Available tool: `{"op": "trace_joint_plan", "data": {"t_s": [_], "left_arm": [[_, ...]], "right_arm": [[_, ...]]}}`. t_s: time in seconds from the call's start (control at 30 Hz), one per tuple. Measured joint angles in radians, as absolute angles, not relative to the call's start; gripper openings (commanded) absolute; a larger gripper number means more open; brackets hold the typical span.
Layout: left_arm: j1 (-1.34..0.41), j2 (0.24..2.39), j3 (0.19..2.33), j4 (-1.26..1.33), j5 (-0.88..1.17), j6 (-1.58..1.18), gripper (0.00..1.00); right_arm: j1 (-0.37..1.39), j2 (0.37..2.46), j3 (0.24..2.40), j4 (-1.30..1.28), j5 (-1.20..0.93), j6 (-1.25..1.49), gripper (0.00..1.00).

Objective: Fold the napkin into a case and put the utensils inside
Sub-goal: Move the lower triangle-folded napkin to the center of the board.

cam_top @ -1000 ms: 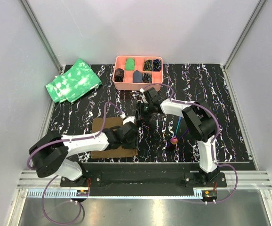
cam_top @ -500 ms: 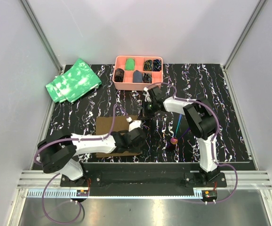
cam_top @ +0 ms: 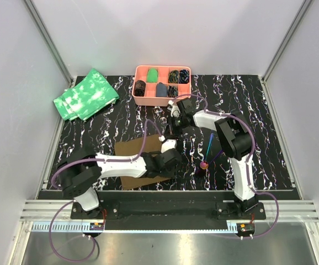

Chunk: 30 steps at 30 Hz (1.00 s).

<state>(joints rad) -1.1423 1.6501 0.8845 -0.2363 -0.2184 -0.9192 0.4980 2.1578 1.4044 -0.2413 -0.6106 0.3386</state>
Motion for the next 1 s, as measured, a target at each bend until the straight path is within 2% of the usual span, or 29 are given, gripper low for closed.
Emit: {"op": "trace_joint_plan", "data": {"t_s": [0.07, 0.1, 0.17, 0.2, 0.3, 0.4, 0.53, 0.57, 0.67, 0.8, 1.0], "left_arm": [[-1.145, 1.615, 0.874, -0.253, -0.215, -0.917, 0.49], [-1.145, 1.58, 0.867, -0.274, -0.214, -0.915, 0.5], [-1.143, 1.488, 0.859, -0.314, -0.216, -0.91, 0.5], [-1.136, 1.426, 0.856, -0.331, -0.215, -0.906, 0.5], [-1.056, 1.221, 0.846, -0.344, -0.19, -0.887, 0.47], [-0.855, 1.063, 0.805, -0.314, -0.123, -0.859, 0.4], [-0.568, 1.033, 0.741, -0.28, 0.019, -0.82, 0.26], [-0.528, 1.053, 0.734, -0.277, 0.046, -0.815, 0.21], [-0.397, 1.152, 0.718, -0.26, 0.154, -0.789, 0.17], [-0.298, 1.232, 0.704, -0.239, 0.229, -0.779, 0.15], [-0.198, 1.339, 0.704, -0.192, 0.276, -0.758, 0.14]], "right_arm": [[0.489, 2.152, 1.407, -0.255, -0.599, 0.335, 0.23], [0.485, 2.147, 1.409, -0.266, -0.586, 0.332, 0.35], [0.475, 2.127, 1.415, -0.303, -0.545, 0.322, 0.46], [0.471, 2.112, 1.416, -0.325, -0.514, 0.312, 0.54], [0.462, 2.062, 1.417, -0.403, -0.422, 0.289, 0.61], [0.459, 2.008, 1.417, -0.474, -0.334, 0.281, 0.63], [0.459, 1.941, 1.416, -0.504, -0.321, 0.282, 0.49], [0.459, 1.932, 1.416, -0.501, -0.333, 0.284, 0.39], [0.458, 1.925, 1.41, -0.467, -0.403, 0.316, 0.22], [0.459, 1.934, 1.396, -0.405, -0.498, 0.364, 0.15], [0.46, 2.037, 1.422, -0.302, -0.618, 0.419, 0.11]]}}
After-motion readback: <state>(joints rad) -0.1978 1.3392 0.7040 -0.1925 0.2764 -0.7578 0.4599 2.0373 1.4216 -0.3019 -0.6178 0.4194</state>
